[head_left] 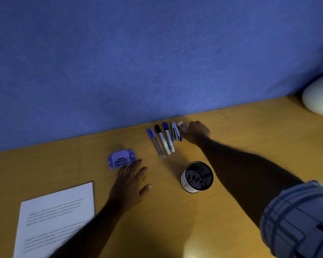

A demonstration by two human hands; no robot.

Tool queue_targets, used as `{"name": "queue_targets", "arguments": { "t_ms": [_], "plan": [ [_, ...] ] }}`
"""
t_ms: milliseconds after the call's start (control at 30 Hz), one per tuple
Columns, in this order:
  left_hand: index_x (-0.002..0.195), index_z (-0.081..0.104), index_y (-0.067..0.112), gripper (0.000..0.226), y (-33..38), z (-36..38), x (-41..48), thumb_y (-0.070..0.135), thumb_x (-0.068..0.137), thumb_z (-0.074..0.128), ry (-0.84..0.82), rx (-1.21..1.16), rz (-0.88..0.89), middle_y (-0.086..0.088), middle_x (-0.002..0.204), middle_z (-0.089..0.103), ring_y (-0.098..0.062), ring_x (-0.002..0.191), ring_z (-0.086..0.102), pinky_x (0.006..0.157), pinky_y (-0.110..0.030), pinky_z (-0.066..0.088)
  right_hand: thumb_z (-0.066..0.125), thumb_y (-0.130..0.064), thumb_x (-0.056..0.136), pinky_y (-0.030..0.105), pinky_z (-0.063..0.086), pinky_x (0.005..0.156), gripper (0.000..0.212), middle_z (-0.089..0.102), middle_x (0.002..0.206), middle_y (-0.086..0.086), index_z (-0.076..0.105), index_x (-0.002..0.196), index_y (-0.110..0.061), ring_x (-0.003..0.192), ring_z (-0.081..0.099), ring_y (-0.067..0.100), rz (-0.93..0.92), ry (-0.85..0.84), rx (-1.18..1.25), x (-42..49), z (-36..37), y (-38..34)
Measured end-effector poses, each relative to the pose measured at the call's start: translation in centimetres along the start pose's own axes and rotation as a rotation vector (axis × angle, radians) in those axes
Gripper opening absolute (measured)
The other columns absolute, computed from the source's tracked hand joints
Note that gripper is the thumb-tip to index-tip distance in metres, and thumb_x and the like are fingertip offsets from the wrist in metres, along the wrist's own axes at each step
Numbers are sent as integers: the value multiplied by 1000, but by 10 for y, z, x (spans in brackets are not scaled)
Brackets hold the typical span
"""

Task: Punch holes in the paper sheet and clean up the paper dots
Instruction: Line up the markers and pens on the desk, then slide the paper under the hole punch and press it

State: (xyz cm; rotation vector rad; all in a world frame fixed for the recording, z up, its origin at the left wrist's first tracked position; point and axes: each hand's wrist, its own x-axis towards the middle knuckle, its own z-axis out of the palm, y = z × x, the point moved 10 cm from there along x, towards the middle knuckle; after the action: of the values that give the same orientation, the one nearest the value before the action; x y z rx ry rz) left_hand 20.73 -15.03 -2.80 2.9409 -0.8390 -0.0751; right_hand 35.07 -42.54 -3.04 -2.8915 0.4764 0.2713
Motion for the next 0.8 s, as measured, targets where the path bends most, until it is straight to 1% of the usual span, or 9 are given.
{"name": "queue_targets", "arguments": {
  "t_ms": [100,200,267,333,433,500,600,733,800],
  "plan": [
    [128,56,18,63,-2,-3,-1,62,86,37,6,9,-6,-11,142,49,-27,125,53,98,-46,45,44,-66,88,36,53,70,60,58,90,7,60,93,-8,83,61,24,11,-6,-18,-4,-4,3],
    [128,56,19,63,-5,-8,-3,62,86,38,21,13,-18,-10,142,50,-27,124,53,97,-45,47,47,-67,86,37,55,70,62,62,91,8,62,96,-7,81,62,24,6,-16,-17,-8,-8,3],
    [128,56,19,63,-7,-11,-6,62,86,38,19,16,-30,-11,140,51,-28,124,53,97,-45,47,45,-70,85,36,55,69,66,64,92,10,64,96,-7,81,63,26,5,-7,-13,-13,-14,4],
    [129,56,19,64,-10,-14,-10,62,86,37,12,20,-41,-11,140,52,-29,125,53,98,-46,46,42,-73,84,35,53,68,71,65,95,10,64,98,-7,84,64,27,5,5,-17,-19,-23,4],
    [127,57,16,65,-14,-20,-18,61,86,37,15,15,-56,-13,138,53,-30,124,53,98,-49,47,40,-71,87,32,45,63,69,64,97,11,63,99,-7,84,62,27,-14,23,-42,-32,-35,-1],
    [126,58,15,64,-17,-25,-23,60,85,38,17,26,-64,-14,137,53,-31,123,54,97,-49,47,41,-66,90,32,45,65,63,63,101,10,62,101,-8,86,60,26,-29,37,-51,-41,-42,-6],
    [126,58,14,65,-21,-33,-34,60,85,37,16,56,-74,-15,138,52,-31,124,53,98,-49,46,54,-54,90,35,49,76,51,61,114,11,58,114,-9,101,59,27,-88,31,-56,-59,-50,-19],
    [125,56,15,64,-23,-44,-53,59,84,37,40,51,-93,-15,138,52,-31,124,53,99,-48,44,63,-42,87,36,49,81,50,59,122,10,55,125,-11,111,57,29,-203,12,-4,-92,-54,-49],
    [128,54,16,65,-23,-48,-63,60,84,36,46,41,-103,-14,140,50,-30,127,51,101,-49,42,65,-38,85,37,51,81,49,59,121,10,55,124,-10,110,57,28,-234,25,19,-110,-55,-64]
  ]
}}
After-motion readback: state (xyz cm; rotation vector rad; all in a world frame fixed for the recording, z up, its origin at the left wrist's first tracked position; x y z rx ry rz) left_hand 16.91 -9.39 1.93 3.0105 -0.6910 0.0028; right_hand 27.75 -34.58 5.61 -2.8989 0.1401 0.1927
